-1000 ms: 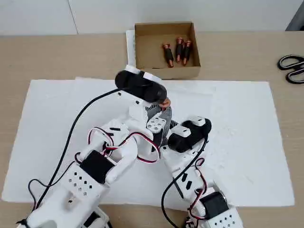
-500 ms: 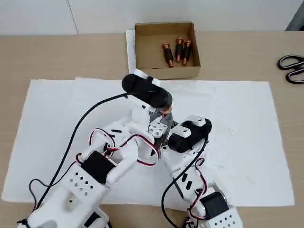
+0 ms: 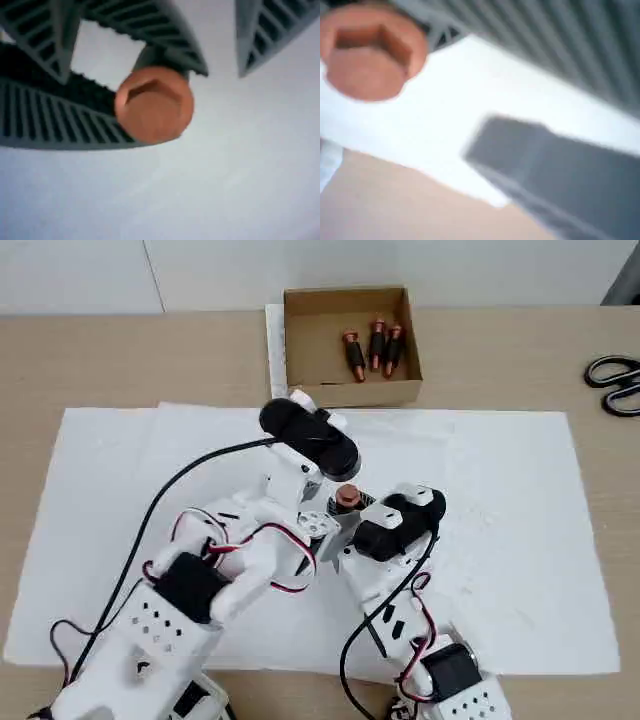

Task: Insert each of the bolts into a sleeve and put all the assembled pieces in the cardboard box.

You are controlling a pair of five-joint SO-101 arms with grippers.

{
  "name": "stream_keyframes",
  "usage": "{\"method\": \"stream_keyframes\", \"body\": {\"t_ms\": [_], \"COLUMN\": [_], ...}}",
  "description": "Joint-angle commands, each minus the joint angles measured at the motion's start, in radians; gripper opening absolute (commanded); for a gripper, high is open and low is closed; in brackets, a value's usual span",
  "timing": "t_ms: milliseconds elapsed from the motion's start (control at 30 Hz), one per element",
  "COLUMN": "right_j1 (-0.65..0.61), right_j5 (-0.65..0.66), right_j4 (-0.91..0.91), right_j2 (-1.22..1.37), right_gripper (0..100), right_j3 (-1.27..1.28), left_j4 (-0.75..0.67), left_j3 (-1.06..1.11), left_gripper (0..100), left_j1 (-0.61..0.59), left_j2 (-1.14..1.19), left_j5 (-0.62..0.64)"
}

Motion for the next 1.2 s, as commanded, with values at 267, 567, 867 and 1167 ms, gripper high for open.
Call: {"method": "stream_keyframes", "body": {"t_ms": [267, 567, 867, 1167], "right_j1": [0.005, 0.183, 0.217, 0.266], "right_j5": [-0.011, -0.003, 0.031, 0.032], "right_j4": [-0.004, -0.002, -0.013, -0.232], "right_j2": [-0.016, -0.013, 0.263, 1.081], "right_gripper": [0.4, 0.4, 0.3, 0.3], "right_j3": [0.009, -0.087, -0.462, -0.993], "left_j4": [0.253, 0.422, 0.5, 0.611], "left_j3": [-0.211, -0.231, -0.232, -0.302], "left_gripper": [21, 21, 21, 21], "left_j1": [-0.384, -0.744, -0.887, -0.887], "left_j2": [-0.026, -0.026, -0.026, -0.026], "left_j5": [-0.146, -0.149, -0.178, -0.178]}}
